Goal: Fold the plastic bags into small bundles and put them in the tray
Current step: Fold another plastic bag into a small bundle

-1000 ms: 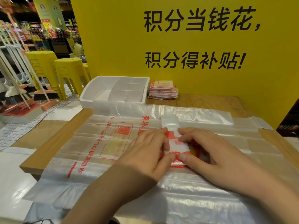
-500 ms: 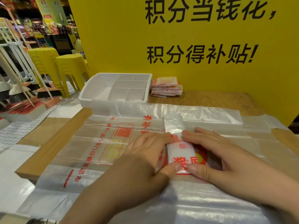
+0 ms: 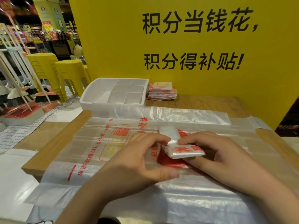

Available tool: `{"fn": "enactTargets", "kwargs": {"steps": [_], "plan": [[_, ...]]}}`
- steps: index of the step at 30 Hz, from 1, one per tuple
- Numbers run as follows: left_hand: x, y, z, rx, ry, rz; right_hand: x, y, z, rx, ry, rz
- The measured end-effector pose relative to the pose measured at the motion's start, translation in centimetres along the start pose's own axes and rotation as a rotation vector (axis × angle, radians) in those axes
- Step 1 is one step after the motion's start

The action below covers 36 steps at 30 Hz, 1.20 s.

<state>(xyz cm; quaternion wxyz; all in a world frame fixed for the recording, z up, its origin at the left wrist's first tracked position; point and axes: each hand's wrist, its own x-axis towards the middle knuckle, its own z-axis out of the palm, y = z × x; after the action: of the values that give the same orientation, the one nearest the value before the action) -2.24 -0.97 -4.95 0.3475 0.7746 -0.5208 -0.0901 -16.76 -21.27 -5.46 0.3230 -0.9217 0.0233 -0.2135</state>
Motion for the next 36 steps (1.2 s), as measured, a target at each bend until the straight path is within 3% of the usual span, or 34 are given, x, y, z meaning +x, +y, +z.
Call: {"fn": "enactTargets", "kwargs": {"steps": [6,14,19,23,36], "plan": [[0.1,-0.3,0.4,0.038,0.061,0.071,0.1,-0.5,-0.1,0.055,-0.008,0.035],[0.2,0.4,0.8,-0.189,0.123,-0.095,-0.1,-1.0,0.1,0.043,0.006,0.069],[0.3,-0.4,1.2,0.016,0.136,0.003,0.3,0.2,0.7,-0.287,-0.035,-0.019],[0.6,-0.9,1.4,0.17,0.127,0.04,0.4,0.6,0.7,-0.287,-0.049,0.004],[2.0,0.3,-0.6,0.263,-0.168,-0.069,0.5,0.1,0.6,-0.281,-0.201,0.06]]}}
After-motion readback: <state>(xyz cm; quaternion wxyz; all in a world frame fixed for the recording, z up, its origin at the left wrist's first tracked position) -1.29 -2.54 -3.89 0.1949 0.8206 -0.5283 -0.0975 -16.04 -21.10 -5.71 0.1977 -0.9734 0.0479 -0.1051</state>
